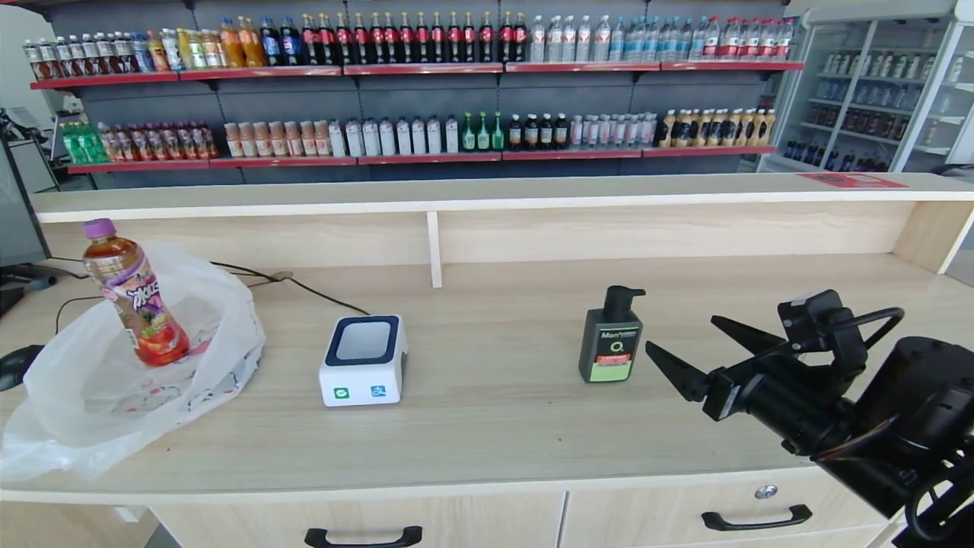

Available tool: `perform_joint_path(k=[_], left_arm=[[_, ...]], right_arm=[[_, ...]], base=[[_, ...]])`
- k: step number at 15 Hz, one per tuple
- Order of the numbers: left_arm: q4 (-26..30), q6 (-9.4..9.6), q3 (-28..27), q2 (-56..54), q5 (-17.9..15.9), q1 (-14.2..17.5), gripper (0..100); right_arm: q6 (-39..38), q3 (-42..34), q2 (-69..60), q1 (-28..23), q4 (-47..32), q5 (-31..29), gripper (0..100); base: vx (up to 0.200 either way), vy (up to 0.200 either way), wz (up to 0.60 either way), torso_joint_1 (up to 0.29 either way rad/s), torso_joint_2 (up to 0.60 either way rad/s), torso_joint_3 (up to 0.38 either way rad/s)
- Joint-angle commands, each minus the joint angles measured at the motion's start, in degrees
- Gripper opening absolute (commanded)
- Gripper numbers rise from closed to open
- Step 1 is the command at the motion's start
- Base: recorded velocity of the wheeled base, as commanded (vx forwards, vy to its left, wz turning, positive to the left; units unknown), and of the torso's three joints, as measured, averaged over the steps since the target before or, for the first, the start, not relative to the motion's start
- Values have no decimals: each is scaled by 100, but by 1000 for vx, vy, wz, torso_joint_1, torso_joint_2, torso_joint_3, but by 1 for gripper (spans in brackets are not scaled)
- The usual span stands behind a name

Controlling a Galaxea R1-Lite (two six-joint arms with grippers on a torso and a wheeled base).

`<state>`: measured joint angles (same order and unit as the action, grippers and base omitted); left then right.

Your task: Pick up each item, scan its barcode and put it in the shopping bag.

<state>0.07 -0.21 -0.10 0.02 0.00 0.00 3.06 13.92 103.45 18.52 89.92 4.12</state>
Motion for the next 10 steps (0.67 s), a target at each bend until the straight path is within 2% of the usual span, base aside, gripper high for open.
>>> perform_joint_path(k=[1, 10], left_arm=[[1, 12, 10, -2, 0, 0, 0], [1, 12, 1, -2, 0, 0, 0]], right_arm=[[2, 199, 299, -138, 8, 1, 100], [2, 603, 800, -199, 8, 10, 100]], base=[[0, 0, 0, 0, 0, 0], [0, 0, 0, 0, 0, 0]])
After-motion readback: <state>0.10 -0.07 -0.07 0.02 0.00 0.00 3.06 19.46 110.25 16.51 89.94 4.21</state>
